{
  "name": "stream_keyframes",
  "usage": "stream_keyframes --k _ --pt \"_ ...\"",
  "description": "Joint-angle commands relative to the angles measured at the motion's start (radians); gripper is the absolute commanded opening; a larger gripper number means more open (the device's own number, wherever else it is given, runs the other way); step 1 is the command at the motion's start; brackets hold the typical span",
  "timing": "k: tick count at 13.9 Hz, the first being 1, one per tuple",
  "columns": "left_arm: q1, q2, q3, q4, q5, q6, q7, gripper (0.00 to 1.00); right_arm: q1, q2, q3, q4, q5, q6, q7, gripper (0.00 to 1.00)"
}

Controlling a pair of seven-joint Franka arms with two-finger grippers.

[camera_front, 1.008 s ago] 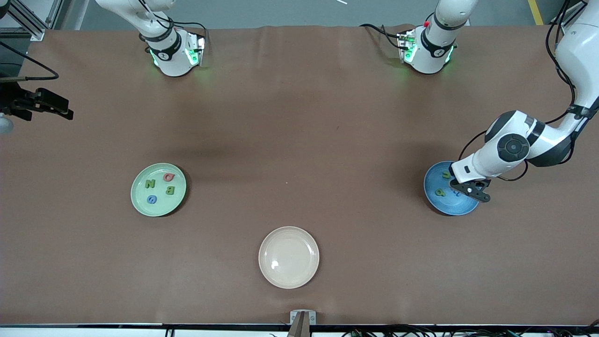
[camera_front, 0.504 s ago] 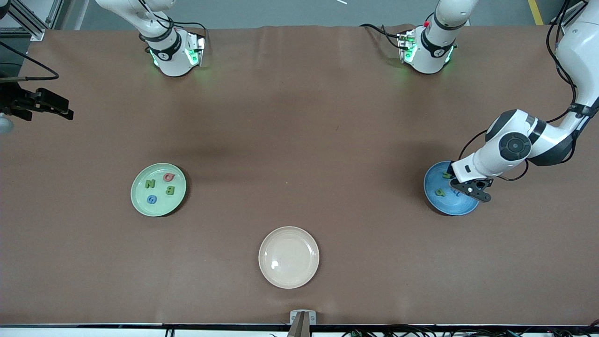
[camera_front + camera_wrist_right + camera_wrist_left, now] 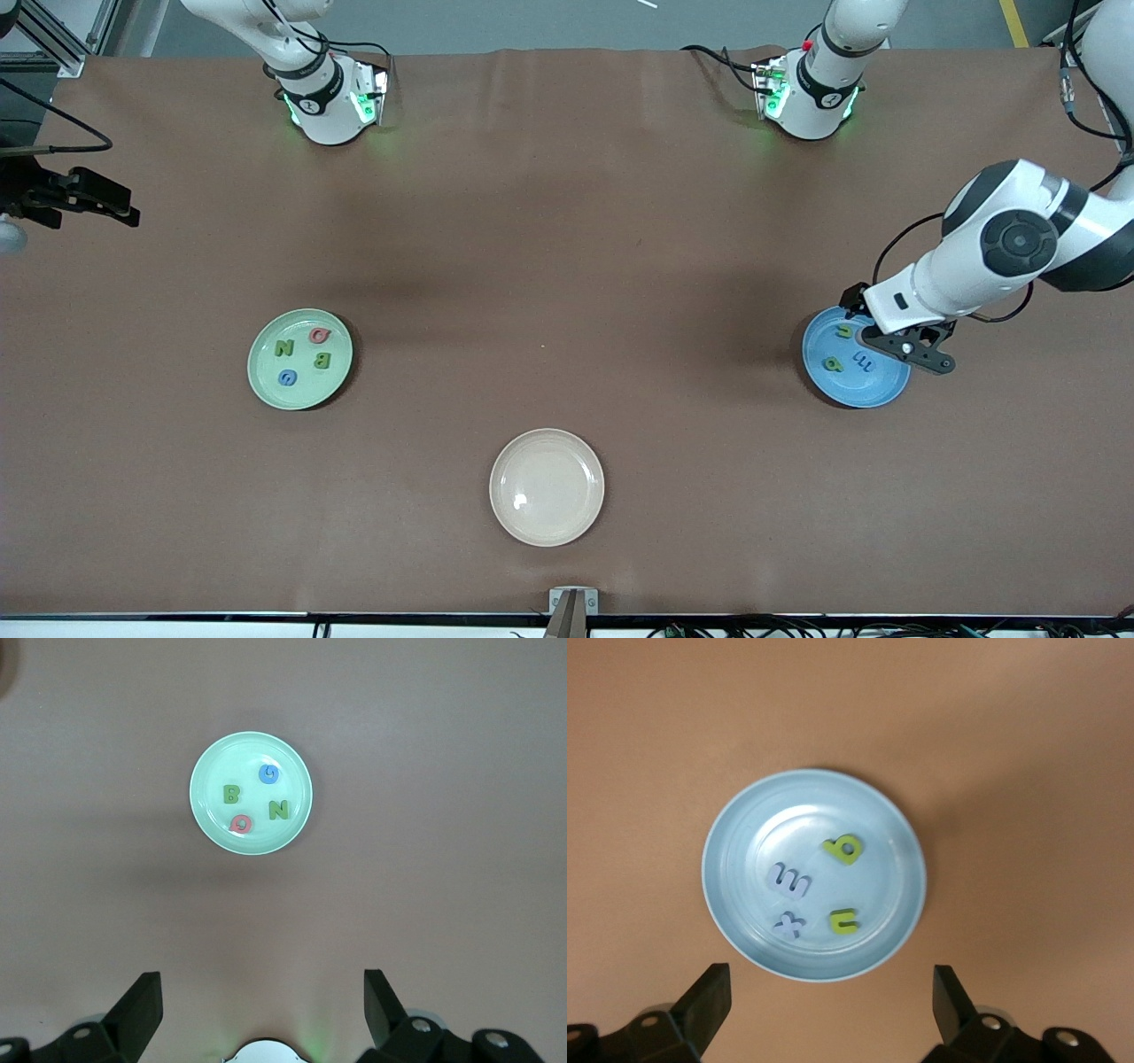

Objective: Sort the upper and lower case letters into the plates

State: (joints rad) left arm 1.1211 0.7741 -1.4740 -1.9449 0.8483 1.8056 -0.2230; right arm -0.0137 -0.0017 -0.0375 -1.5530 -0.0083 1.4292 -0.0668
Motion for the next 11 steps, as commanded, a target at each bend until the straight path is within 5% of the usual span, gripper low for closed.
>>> stream_keyframes --k 1,6,11 --pt "-0.004 -0.057 -0.014 0.041 -0.087 -0.017 -0.007 1.0 0.003 -0.035 -0.004 -0.035 0.011 0.008 -0.005 1.0" --pt "-0.148 -0.359 0.154 0.185 -0.504 -0.008 0.08 1.0 0.003 -0.035 -0.004 -0.035 0.013 0.007 -0.005 1.0" --pt "-0.187 -0.542 0.348 0.231 -0.691 0.004 0.226 1.0 0.001 -0.034 -0.004 -0.036 0.013 0.007 -0.005 1.0"
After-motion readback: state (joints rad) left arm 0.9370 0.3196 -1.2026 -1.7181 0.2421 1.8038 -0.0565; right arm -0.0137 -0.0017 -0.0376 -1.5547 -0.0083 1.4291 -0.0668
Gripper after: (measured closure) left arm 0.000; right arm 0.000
